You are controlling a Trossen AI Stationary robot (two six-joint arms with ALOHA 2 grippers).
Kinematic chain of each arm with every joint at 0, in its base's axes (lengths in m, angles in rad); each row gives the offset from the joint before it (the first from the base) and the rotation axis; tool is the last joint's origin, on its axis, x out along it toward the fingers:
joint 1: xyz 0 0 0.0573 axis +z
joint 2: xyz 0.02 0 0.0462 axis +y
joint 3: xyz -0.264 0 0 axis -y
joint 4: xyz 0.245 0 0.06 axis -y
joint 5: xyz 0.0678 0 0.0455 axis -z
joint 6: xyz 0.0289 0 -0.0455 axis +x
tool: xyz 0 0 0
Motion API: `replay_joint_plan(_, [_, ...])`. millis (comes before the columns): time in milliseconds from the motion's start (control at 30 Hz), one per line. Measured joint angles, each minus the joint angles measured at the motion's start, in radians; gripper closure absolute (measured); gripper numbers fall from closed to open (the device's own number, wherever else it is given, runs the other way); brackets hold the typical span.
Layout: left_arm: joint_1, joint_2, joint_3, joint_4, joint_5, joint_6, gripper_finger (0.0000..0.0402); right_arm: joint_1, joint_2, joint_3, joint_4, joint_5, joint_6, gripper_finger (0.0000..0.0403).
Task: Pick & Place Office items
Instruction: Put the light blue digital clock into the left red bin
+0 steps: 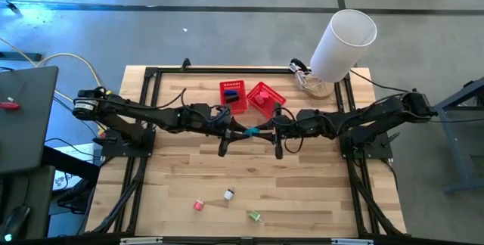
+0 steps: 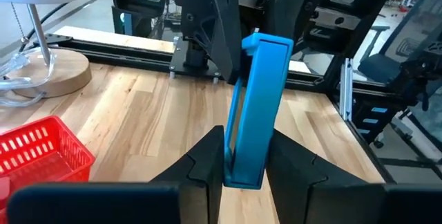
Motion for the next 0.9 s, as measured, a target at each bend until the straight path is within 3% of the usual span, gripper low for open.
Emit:
replay_joint_plan(367, [-0.016,0.0,0.0,-0.008,-0.006,0.019,0.0235,0.001,0.0,0.0,0.003,-0.012,-0.003,0.0356])
replay_joint_plan(567, [-0.017,0.0,0.0,-0.021,-0.018,0.112,0.0227,0.006,-0.009,0.0,-0.023,0.041,0.004,0.0356])
replay_joint_plan(667, [-0.041,0.0,0.0,-0.045,-0.123,0.198,0.0227,0.034,-0.03,-0.001,-0.051,0.163,0.008,0.0356])
replay_joint_plan(767, [-0.089,0.0,0.0,-0.079,-0.334,0.324,0.0227,0.059,-0.034,0.0,-0.076,0.238,0.018,0.0356])
replay_joint_plan(900, [-0.154,0.0,0.0,-0.078,-0.608,0.457,0.0227,0.059,-0.042,-0.001,-0.082,0.26,0.056,0.0356])
